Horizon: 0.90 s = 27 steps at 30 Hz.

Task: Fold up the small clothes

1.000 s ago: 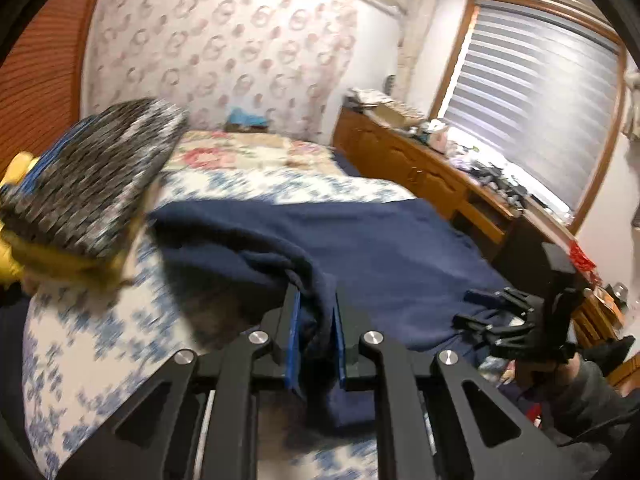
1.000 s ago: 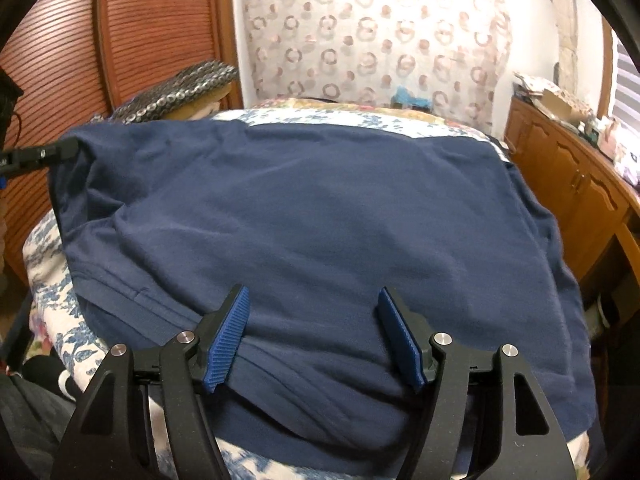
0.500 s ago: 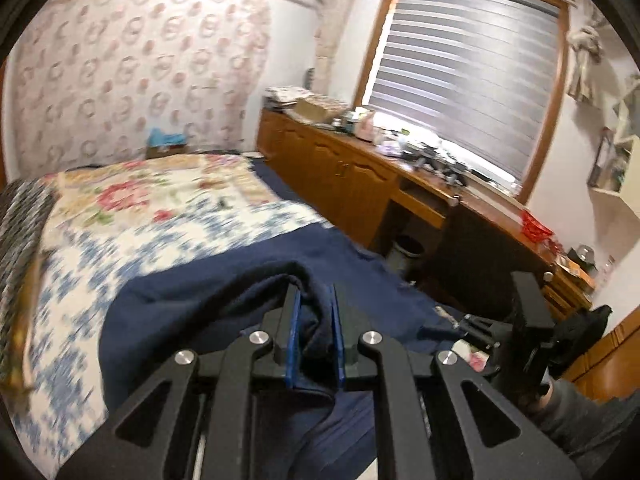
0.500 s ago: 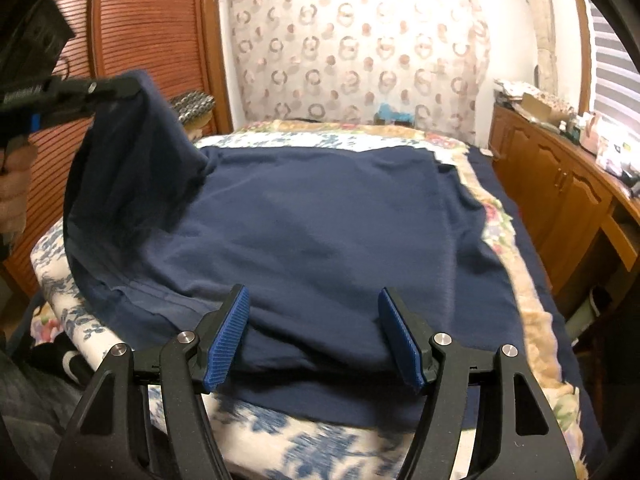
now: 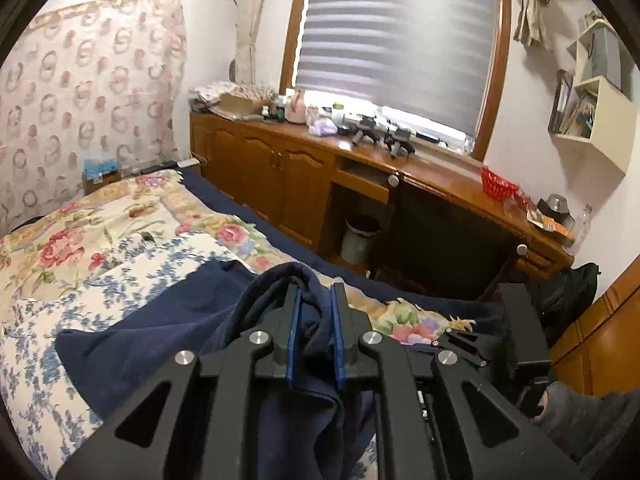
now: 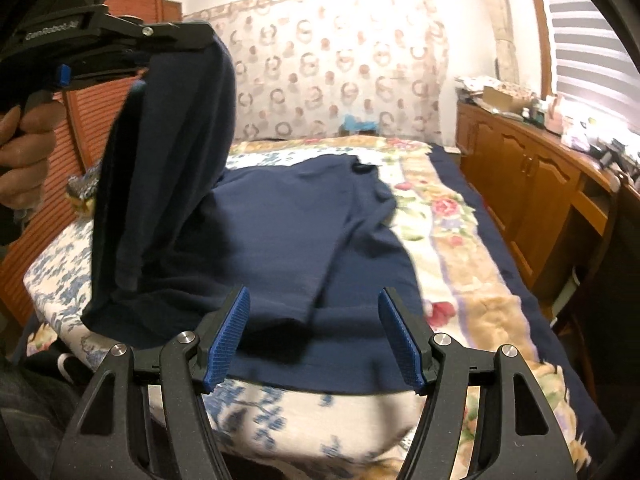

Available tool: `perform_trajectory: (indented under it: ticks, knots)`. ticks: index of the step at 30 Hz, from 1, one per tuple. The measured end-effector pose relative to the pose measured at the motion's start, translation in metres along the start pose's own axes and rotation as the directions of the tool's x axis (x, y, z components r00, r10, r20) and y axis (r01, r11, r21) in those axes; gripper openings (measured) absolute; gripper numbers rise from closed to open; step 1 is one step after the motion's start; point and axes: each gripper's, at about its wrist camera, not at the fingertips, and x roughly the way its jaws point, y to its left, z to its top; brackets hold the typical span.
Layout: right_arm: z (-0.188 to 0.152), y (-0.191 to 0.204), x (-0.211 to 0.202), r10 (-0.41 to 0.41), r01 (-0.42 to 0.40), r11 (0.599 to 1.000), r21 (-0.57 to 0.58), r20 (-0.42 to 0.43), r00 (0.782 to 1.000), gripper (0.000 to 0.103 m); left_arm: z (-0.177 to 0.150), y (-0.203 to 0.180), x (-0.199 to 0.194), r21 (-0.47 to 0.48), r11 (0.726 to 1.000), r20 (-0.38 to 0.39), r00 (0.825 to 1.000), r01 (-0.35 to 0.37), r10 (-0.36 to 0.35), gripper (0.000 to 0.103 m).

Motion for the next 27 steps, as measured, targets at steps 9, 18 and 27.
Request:
perform_trajectory:
  ticks: [9,18,27]
  knots:
    - [-0.005,-0.012,-0.008,-0.020,0.021,0.999,0.026,-0.006,1.000,0.068,-0.015,-0.002,0.026,-0.006,1.000,-0.106,0.994,-0.018,0.017,0.019]
    - [0.004,-0.011,-0.006,-0.025,0.025,1.000,0.015,0.004,1.000,0.068,-0.039,0.018,-0.010,-0.001,0.997,-0.086,0.994,-0.072,0.071,0.050]
    - [0.017,0.002,0.001,-0.018,0.018,1.000,-0.012,0.001,1.000,0.068,-0.093,0.065,-0.032,-0.081,0.976,-0.122,0.974,-0.202,0.191,0.056]
